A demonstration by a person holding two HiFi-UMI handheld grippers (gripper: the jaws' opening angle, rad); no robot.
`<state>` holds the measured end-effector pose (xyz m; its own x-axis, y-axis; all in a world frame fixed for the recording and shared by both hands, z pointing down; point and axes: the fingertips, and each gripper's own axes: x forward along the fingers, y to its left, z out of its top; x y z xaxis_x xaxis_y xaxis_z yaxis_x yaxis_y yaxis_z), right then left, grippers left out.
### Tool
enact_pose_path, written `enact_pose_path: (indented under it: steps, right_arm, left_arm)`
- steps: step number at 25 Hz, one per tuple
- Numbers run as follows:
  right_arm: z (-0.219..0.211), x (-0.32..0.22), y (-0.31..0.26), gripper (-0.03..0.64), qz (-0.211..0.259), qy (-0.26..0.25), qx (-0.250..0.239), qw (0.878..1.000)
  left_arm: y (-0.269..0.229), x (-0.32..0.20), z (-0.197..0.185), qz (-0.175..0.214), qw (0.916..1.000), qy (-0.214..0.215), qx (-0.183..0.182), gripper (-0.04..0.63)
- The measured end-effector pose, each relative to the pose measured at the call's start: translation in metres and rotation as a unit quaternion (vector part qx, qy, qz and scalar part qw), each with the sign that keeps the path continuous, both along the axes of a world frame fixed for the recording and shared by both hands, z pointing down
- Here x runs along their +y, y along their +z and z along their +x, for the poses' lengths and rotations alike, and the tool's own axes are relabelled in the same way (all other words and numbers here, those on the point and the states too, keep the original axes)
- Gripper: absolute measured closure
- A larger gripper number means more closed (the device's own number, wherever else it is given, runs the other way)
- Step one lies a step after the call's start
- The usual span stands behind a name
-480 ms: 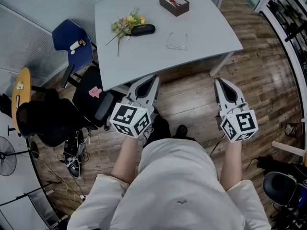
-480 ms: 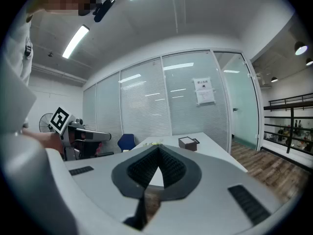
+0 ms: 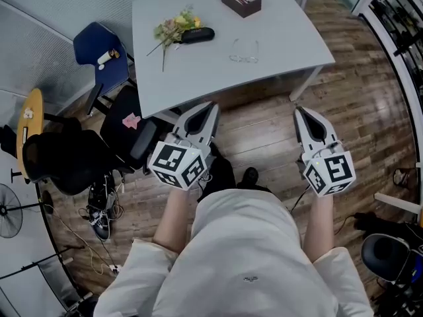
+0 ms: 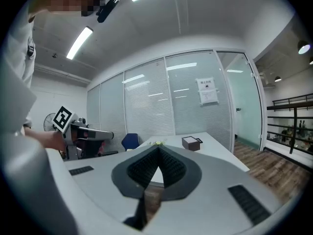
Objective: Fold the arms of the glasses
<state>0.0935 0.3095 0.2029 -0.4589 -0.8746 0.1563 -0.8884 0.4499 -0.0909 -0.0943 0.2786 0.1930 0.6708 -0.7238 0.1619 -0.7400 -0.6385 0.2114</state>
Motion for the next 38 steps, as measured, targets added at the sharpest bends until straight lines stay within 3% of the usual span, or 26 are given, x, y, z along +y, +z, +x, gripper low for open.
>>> enact_pose_path:
  steps: [4, 19, 26, 38]
  right_arm:
    - [0.005, 0.005, 0.002, 0.612, -0.004, 0.007, -0.023, 1.0]
    - [0.004, 0.001, 0.022, 0.594, -0.029, 0.008, -0.022, 0.999]
    - [0.009, -0.026, 0.028, 0.557, -0.043, 0.015, -0.016, 0.999]
    - [0.003, -0.109, 0.028, 0.491, -0.063, -0.004, -0.009, 0.998]
  left_arm:
    - [0.001, 0.008, 0.003, -0.006, 1.0, -0.001, 0.005, 0.575]
    - [0.021, 0.005, 0.008, -0.018, 0.9995, 0.006, -0.023, 0.574]
    - [0.027, -0.027, 0.009, -0.021, 0.9996, 0.013, -0.016, 0.572]
    - [0.032, -0.111, 0.008, -0.031, 0.9994, 0.012, -0.009, 0.511]
